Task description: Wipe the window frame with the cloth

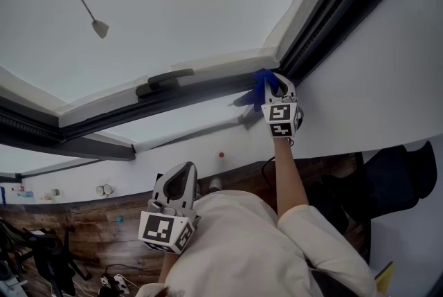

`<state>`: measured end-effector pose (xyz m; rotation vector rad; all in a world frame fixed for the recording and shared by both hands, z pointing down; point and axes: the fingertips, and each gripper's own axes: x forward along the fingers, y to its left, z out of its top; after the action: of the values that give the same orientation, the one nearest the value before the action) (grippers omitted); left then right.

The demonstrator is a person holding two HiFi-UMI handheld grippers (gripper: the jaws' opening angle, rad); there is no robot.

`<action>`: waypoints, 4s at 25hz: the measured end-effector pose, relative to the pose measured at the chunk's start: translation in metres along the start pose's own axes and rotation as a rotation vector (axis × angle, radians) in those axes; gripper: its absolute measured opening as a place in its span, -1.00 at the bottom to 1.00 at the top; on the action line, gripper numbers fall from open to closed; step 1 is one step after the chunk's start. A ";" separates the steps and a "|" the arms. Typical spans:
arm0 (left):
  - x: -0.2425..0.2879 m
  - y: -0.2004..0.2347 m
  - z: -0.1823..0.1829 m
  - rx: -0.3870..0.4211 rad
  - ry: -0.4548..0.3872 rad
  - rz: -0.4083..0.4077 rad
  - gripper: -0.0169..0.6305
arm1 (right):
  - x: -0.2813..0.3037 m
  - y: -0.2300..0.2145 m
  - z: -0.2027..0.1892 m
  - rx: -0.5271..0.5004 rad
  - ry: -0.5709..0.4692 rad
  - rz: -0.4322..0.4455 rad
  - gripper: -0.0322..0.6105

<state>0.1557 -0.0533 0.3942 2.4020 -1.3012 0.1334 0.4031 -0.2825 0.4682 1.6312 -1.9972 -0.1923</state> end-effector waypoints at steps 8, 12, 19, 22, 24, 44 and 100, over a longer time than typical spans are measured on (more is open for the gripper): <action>-0.011 0.003 0.003 0.011 0.009 0.028 -0.92 | -0.001 -0.007 -0.004 0.057 0.026 -0.038 -0.76; -0.019 0.006 -0.002 0.014 0.022 0.029 -0.92 | -0.012 0.019 0.015 0.054 -0.034 0.005 -0.76; -0.034 0.013 -0.008 0.007 0.031 0.028 -0.92 | -0.037 0.143 0.077 0.092 -0.237 0.259 -0.76; -0.045 0.020 -0.011 -0.005 0.034 0.044 -0.92 | -0.045 0.199 0.104 0.004 -0.319 0.376 -0.76; -0.053 0.026 -0.012 -0.012 0.032 0.060 -0.92 | -0.048 0.231 0.118 -0.097 -0.358 0.440 -0.76; -0.084 0.046 -0.027 -0.064 0.048 0.111 -0.92 | -0.030 0.280 0.106 -0.485 -0.292 0.403 -0.76; -0.045 0.017 -0.017 -0.029 0.017 0.039 -0.92 | -0.023 0.160 0.049 -0.326 -0.169 0.279 -0.76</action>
<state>0.1181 -0.0194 0.4027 2.3471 -1.3334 0.1442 0.2436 -0.2316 0.4897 1.1547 -2.1584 -0.5336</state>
